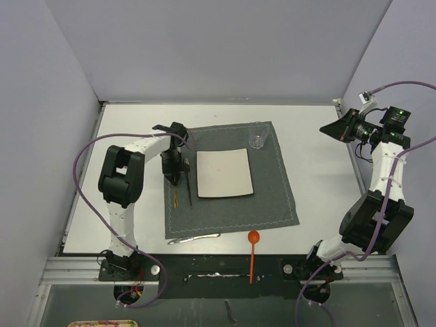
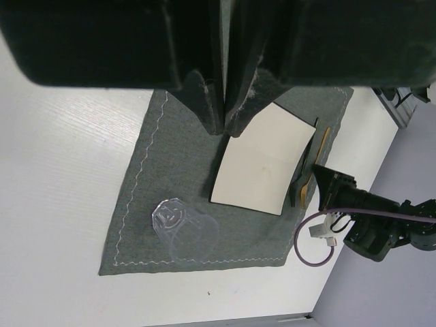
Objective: Set the dinner table for one person
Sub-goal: Adjust the fork on the napkin.
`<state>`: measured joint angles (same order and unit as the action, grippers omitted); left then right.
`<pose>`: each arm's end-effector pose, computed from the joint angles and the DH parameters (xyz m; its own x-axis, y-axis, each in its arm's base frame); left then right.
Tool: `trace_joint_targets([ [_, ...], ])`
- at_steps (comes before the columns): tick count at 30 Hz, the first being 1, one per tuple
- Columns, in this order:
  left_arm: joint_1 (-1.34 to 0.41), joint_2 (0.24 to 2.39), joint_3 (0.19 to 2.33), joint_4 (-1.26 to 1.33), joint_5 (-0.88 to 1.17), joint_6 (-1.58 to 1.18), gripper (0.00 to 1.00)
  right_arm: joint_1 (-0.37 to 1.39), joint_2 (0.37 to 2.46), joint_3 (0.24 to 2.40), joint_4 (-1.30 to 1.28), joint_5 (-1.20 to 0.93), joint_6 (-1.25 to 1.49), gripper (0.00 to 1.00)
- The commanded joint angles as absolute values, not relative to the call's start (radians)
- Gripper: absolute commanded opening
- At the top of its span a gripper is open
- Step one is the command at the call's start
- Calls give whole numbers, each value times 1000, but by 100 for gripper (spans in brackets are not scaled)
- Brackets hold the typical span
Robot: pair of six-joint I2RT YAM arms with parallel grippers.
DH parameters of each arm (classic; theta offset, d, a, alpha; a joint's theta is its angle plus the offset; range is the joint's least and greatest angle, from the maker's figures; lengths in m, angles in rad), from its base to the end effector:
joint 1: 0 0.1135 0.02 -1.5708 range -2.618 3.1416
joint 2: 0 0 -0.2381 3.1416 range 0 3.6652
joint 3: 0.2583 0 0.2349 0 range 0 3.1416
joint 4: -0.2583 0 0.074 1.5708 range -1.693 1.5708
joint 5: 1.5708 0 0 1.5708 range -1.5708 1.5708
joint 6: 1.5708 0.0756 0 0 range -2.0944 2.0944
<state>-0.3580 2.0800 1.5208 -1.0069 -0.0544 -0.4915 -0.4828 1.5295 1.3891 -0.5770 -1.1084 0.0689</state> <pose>0.3397 -0.1227 0.1023 -0.9907 -0.1325 -0.0298 -0.1338 0.9900 0.0457 0.3189 -0.0908 0.3082 -0.6078 0.3533 -0.7112 -0.3492 0.6855 0.6389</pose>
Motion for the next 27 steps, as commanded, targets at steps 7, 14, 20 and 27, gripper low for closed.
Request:
trace_joint_targets([
  [7,-356,2044,1557,-1012,-73,-538,0,-477,1505,1391,-546,-1143,75,4],
  [14,-357,2044,1598,-1027,-62,-525,0,-477,1506,1390,-546,-1144,74,4],
  [20,-362,2035,1566,-1002,-48,-508,0,-477,1500,1388,-550,-1144,72,4],
  [27,-371,2039,1534,-979,-14,-485,0,-477,1491,1384,-549,-1143,76,4],
])
